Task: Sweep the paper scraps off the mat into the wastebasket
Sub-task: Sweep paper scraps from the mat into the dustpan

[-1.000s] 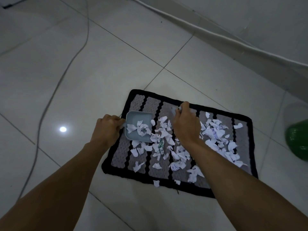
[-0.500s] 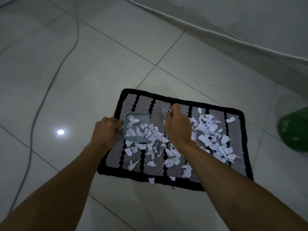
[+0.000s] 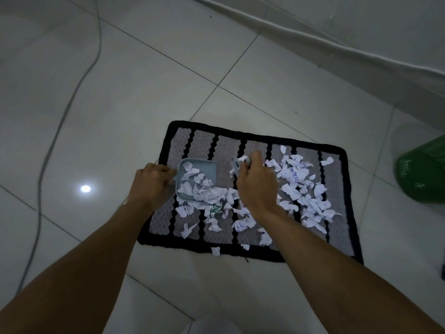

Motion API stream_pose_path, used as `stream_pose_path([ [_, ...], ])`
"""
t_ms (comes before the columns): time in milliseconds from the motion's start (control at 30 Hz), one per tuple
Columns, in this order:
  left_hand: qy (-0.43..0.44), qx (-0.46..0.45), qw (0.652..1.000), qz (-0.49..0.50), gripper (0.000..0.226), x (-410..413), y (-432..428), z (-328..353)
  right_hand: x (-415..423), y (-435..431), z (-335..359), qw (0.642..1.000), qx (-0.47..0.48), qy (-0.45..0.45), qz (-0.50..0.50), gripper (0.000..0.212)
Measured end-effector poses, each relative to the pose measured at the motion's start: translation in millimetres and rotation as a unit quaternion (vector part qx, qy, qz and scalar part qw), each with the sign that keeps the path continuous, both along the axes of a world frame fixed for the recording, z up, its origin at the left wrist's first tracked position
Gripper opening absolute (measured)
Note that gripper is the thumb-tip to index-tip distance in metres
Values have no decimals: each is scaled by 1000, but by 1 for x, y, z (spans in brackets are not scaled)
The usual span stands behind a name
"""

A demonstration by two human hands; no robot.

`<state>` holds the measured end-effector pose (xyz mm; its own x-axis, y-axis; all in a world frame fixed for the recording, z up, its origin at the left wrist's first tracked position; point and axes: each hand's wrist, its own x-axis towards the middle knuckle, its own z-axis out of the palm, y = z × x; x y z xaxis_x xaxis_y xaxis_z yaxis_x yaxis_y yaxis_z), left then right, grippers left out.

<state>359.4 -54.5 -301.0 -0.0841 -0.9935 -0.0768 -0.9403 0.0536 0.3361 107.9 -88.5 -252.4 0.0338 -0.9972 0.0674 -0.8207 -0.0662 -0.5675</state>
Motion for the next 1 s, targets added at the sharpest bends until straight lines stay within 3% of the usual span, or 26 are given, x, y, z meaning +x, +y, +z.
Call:
stream_pose_path([
  [333, -3, 6, 1000, 2, 42, 1, 8, 8, 40, 24, 4, 995, 10, -85, 41, 15],
  [533, 7, 12, 1000, 13, 40, -3, 16, 2, 8, 13, 1, 999, -12, -34, -17, 10],
  [767, 27, 4, 999, 20, 36, -9, 21, -3, 17, 30, -2, 995, -2, -76, 59, 19],
  [900, 25, 1, 999, 41, 36, -16, 15, -5, 4, -1, 4, 996, -46, -81, 0, 18],
  [1000, 29, -14, 999, 43, 35, -25, 7, -5, -23, -35, 0, 999, -37, -23, -31, 16],
])
